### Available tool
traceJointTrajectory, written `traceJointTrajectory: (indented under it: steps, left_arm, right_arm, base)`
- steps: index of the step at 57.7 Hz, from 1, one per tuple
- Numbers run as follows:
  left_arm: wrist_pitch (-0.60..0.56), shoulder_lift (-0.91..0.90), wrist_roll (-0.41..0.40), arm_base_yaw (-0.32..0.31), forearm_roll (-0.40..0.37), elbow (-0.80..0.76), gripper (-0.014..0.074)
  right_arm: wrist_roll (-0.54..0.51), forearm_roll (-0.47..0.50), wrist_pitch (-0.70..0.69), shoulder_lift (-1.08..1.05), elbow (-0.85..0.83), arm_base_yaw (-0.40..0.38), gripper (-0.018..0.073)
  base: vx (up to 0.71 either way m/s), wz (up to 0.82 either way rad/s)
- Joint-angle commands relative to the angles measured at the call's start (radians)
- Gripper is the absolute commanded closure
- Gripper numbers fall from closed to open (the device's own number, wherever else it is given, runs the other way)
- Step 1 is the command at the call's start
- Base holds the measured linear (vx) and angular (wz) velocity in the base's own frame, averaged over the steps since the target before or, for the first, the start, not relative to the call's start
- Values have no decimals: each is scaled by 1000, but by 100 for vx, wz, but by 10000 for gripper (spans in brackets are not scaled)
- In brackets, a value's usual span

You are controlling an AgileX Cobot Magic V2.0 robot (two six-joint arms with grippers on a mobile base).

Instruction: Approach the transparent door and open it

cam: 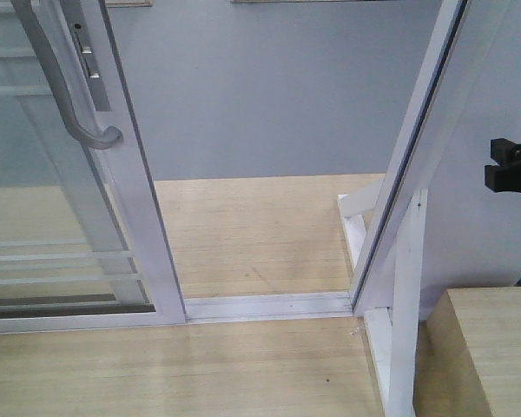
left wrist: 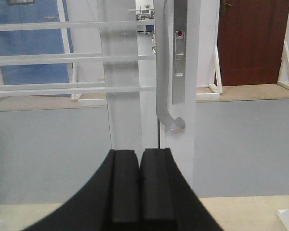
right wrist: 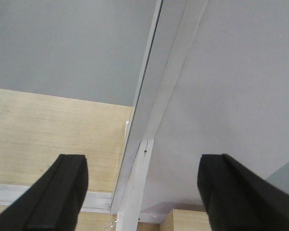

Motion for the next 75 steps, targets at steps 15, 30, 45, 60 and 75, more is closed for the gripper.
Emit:
traceJointTrajectory:
  steps: [15,30,45,60,75]
  left_arm:
    - [-89,-5,-8,1,-4,15,596]
    - [-74,-5,-8,1,-4,15,596]
    - [-71,-5,-8,1,-4,15,596]
    - [-71,-5,-8,1,-4,15,596]
    - [-71,-5,-8,1,-4,15,596]
  right_arm:
    - [1,-11,-73,-14,-30,-5,12]
    - [-3,-13,-149,-99,51,-8,27]
    - [0,126,-462,-425,360,-123,220]
    - [0,113,-417,-781,583,-133,502]
    - [15,146,-233,-1050,713,-134,568]
  base:
    - [0,0]
    - [0,0]
    - [0,0]
    - [0,0]
    - [0,0]
